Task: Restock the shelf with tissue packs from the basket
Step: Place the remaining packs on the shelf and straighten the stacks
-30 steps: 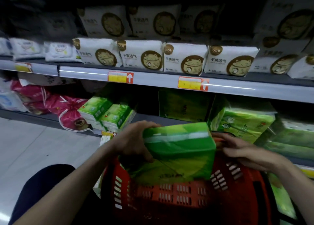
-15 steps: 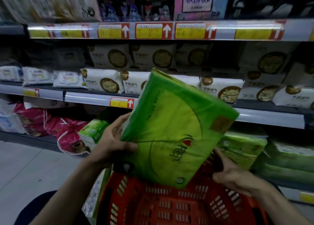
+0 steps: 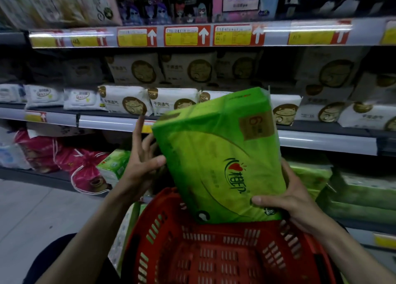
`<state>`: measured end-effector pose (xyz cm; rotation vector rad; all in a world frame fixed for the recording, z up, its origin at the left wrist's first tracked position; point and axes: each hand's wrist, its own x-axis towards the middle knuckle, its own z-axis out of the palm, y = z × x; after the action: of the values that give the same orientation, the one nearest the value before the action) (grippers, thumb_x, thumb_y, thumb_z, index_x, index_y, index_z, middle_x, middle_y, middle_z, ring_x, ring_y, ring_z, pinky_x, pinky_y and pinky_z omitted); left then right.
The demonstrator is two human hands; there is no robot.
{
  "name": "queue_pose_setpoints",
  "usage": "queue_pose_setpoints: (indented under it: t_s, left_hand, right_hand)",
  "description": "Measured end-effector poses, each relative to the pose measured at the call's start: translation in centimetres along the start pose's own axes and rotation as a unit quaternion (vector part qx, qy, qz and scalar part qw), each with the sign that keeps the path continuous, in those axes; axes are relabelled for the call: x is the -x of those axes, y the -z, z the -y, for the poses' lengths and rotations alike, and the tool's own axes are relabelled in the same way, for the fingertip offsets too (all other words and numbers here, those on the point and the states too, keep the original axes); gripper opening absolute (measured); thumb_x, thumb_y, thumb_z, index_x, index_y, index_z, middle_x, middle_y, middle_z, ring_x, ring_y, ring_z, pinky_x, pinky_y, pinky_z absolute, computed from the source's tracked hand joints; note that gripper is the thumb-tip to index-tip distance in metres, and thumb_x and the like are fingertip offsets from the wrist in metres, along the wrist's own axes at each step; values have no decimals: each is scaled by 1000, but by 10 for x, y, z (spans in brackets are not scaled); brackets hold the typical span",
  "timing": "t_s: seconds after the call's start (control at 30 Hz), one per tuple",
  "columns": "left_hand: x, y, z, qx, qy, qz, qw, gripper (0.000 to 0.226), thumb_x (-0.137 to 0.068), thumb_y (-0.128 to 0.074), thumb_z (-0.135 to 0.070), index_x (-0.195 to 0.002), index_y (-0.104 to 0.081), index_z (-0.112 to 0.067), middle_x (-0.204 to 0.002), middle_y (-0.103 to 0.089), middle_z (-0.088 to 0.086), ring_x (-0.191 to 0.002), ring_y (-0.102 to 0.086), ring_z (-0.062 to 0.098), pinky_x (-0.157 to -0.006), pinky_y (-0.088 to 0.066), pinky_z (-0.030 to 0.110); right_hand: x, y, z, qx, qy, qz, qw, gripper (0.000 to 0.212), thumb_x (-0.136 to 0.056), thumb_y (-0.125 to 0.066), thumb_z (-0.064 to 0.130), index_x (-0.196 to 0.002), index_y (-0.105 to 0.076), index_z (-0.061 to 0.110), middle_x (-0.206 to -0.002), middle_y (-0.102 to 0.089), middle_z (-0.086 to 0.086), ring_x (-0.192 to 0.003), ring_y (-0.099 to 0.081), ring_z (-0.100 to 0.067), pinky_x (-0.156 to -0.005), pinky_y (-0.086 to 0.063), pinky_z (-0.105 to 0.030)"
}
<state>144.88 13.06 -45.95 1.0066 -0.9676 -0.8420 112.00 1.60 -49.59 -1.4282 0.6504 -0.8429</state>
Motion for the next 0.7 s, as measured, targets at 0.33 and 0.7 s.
queue_pose_setpoints:
  t_s: [0.33, 0.7]
  left_hand:
    - [6, 4, 13, -473, -146, 28, 869, 105, -69, -97, -27, -157, -39, -32, -154, -49, -11, -142, -47, 7, -114, -45, 43]
    - [14, 4, 50, -440, 114, 223, 863, 99, -67, -96, -44, -147, -40, -27, -142, -51, -22, -131, -48, -15, -109, -46, 20]
  right_hand:
    - [3, 2, 13, 359, 168, -85, 914, 110, -52, -103, 11, -143, -52, 44, -126, -51, 8, -120, -55, -14, -101, -49, -33]
    - [-4, -11, -49, 584, 199, -91, 781, 118, -43, -75, -16, -143, -53, 42, -133, -51, -7, -128, -47, -39, -51, -26, -13]
